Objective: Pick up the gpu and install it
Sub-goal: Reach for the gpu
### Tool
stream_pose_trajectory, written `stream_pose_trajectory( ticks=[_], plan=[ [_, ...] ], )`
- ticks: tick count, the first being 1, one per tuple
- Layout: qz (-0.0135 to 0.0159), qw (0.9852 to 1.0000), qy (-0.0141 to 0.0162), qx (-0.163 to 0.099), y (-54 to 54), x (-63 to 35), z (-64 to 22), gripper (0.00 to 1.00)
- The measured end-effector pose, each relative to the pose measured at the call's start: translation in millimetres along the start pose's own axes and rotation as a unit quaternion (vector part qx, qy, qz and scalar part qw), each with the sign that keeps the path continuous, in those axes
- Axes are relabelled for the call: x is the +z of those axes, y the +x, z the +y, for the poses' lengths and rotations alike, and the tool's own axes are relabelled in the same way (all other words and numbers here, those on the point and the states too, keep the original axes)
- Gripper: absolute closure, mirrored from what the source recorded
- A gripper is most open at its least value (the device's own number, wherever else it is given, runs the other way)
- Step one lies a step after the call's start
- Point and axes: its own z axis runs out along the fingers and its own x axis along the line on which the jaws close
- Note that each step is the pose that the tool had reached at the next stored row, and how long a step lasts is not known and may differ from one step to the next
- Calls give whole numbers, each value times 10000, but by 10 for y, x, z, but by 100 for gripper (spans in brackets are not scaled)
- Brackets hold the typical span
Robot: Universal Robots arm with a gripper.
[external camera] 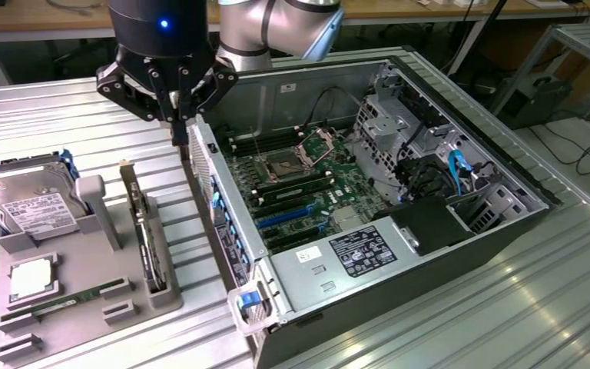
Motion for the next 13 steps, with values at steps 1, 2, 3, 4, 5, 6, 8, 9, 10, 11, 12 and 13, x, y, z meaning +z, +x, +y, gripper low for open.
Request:
stream_pose_trajectory(
  ticks=[1, 2, 3, 4, 5, 6, 8, 9, 10, 11, 12, 13],
  plan=[
    [0, 10000, 0, 0, 10, 0, -1, 89],
    [0, 10000, 0, 0, 20, 0, -1, 89],
    [0, 10000, 0, 0, 32, 0, -3, 89],
    [0, 10000, 0, 0, 50, 0, -4, 89],
    [0, 10000, 0, 0, 61, 0, -5, 89],
    [0, 10000, 0, 0, 69, 0, -5, 89],
    [0, 10000, 0, 0, 86, 0, -7, 89],
    [0, 10000, 0, 0, 96, 0, -7, 89],
    [0, 10000, 0, 0, 104, 0, -8, 89],
    [0, 10000, 0, 0, 114, 0, -9, 89],
    [0, 10000, 0, 0, 122, 1, -9, 89],
    [0, 10000, 0, 0, 130, 1, -10, 89]
  ],
)
